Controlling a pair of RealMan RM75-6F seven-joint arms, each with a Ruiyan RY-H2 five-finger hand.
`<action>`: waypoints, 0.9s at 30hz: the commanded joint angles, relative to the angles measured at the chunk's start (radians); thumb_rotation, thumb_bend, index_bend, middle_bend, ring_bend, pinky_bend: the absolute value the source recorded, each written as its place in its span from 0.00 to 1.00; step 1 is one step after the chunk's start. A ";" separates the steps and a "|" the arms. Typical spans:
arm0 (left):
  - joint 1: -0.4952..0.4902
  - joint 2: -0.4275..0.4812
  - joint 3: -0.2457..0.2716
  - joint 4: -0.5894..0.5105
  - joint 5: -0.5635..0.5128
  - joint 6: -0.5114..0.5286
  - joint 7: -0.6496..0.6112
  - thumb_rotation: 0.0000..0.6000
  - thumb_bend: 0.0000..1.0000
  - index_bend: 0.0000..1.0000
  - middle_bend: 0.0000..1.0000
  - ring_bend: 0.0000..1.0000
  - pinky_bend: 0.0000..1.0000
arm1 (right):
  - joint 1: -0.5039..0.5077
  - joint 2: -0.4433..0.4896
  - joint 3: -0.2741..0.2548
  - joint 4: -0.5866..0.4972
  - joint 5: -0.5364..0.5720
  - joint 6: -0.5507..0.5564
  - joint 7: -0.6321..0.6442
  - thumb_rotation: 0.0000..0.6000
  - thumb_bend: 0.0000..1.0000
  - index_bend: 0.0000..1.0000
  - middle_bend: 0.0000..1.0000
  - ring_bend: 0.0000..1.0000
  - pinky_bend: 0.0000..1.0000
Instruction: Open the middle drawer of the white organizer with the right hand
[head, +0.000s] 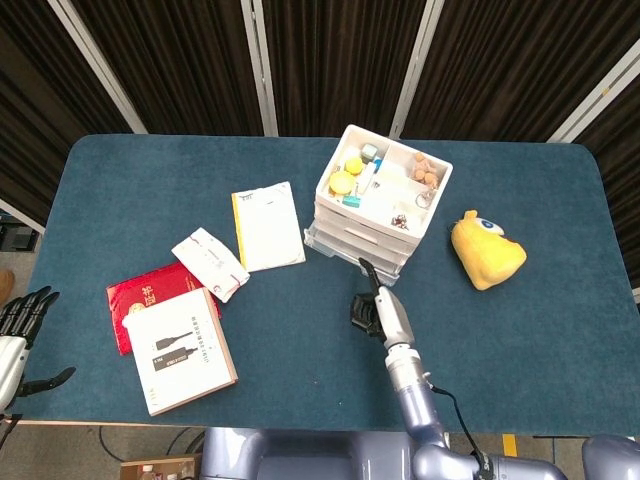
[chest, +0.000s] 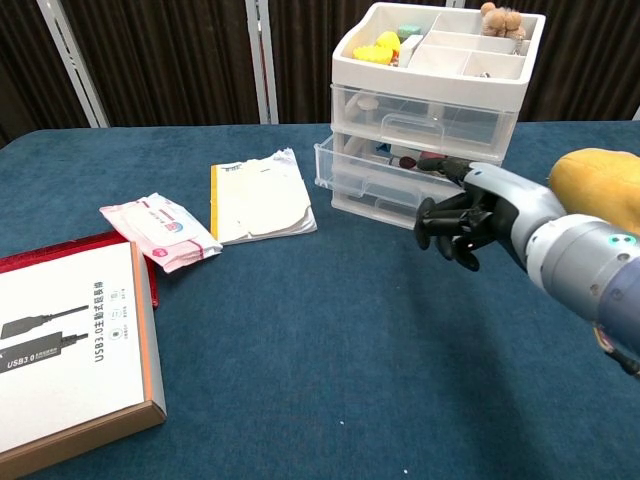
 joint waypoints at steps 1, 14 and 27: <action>0.000 0.000 0.000 0.000 0.000 -0.001 0.000 1.00 0.02 0.00 0.00 0.00 0.00 | 0.032 0.061 0.057 -0.016 0.113 -0.014 -0.089 1.00 0.77 0.02 0.71 0.75 0.84; -0.003 0.002 0.000 -0.005 -0.007 -0.011 -0.002 1.00 0.02 0.00 0.00 0.00 0.00 | 0.061 0.070 0.065 0.019 0.164 0.007 -0.124 1.00 0.80 0.38 0.76 0.79 0.84; -0.002 0.001 0.001 -0.005 -0.003 -0.008 -0.001 1.00 0.02 0.00 0.00 0.00 0.00 | 0.034 0.068 0.003 -0.029 0.099 0.042 -0.102 1.00 0.81 0.54 0.78 0.80 0.85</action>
